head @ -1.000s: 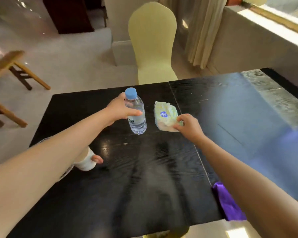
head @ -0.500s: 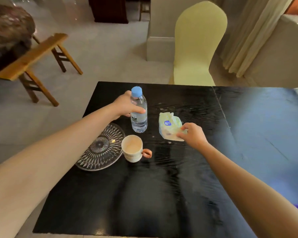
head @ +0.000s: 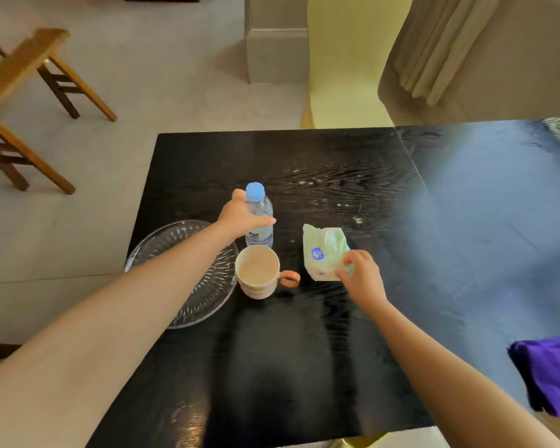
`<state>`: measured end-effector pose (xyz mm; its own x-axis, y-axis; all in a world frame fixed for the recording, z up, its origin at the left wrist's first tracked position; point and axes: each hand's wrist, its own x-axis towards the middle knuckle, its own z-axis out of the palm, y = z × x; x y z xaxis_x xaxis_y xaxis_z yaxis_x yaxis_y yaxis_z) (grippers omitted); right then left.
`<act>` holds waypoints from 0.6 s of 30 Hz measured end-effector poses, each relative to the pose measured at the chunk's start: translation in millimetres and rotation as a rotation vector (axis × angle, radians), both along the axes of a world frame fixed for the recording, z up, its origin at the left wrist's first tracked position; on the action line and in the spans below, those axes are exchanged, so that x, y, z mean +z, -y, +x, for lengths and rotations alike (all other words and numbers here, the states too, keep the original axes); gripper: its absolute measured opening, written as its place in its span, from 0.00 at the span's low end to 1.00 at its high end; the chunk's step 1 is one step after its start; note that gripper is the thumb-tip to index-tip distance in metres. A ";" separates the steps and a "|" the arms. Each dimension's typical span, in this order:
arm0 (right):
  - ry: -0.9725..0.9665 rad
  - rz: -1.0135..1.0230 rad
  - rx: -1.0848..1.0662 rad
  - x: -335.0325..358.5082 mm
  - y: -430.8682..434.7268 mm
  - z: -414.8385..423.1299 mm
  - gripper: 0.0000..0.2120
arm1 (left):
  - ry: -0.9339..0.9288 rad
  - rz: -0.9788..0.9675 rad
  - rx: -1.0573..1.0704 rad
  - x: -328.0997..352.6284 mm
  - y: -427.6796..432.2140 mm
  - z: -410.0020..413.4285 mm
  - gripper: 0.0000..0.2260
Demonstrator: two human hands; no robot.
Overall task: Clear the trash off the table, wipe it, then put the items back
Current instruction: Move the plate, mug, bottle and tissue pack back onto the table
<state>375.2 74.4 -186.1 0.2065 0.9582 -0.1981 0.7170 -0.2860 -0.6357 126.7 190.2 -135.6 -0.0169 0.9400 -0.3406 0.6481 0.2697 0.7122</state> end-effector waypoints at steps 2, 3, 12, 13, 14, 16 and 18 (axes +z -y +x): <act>0.000 -0.020 -0.009 -10.8 4.4 -3.2 0.06 | 0.011 0.001 -0.003 -5.2 0.9 -0.2 0.31; 0.000 -0.033 -0.017 -14.8 6.0 -4.7 0.06 | 0.009 -0.004 -0.017 -5.9 1.0 -0.2 0.32; 0.087 -0.149 0.030 -27.4 14.2 -14.5 0.10 | 0.067 -0.044 -0.038 -8.0 3.0 0.9 0.36; 0.097 -0.170 0.042 -26.5 11.6 -13.7 0.11 | 0.073 -0.043 -0.024 -8.0 2.8 0.2 0.35; 0.109 -0.187 0.054 -24.1 10.6 -13.4 0.12 | 0.074 -0.048 -0.017 -7.5 3.5 0.5 0.35; 0.146 -0.204 0.085 -19.6 10.8 -12.0 0.14 | 0.082 -0.063 -0.013 -5.0 7.6 1.8 0.35; 0.192 -0.226 0.128 -14.7 10.7 -9.7 0.16 | 0.103 -0.105 -0.002 -1.8 11.1 1.1 0.37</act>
<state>365.5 63.7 -200.8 0.1410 0.9151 -0.3777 0.8572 -0.3038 -0.4158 127.8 179.2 -137.4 0.0250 0.8992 -0.4368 0.5733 0.3451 0.7432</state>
